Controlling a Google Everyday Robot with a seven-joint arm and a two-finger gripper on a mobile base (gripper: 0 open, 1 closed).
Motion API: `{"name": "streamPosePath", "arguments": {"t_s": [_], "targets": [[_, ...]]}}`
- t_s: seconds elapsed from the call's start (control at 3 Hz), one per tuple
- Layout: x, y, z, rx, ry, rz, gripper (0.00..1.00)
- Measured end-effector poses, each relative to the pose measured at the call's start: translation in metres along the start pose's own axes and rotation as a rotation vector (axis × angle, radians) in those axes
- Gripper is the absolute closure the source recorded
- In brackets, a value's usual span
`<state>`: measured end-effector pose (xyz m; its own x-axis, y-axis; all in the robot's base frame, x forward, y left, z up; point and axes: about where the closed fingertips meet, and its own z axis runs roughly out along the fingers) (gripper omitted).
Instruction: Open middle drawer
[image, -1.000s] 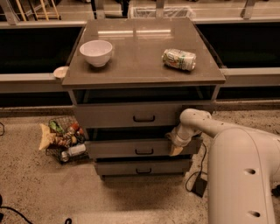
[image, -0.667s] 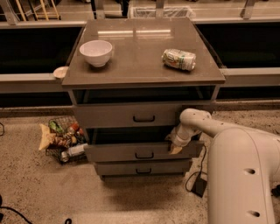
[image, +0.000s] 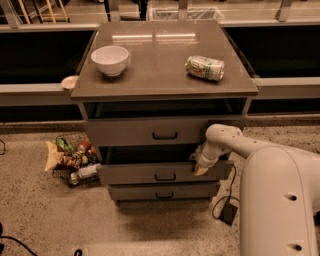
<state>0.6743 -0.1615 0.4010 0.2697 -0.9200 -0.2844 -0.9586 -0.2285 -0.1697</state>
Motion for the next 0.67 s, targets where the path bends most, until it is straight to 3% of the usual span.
{"name": "streamPosePath", "arguments": {"t_s": [0.33,0.67], "targets": [[-0.0064,0.0158,0.0012,-0.011,-0.036,0.002,1.00],[-0.0065,0.0159,0.0014,-0.011,-0.036,0.002,0.82]]}}
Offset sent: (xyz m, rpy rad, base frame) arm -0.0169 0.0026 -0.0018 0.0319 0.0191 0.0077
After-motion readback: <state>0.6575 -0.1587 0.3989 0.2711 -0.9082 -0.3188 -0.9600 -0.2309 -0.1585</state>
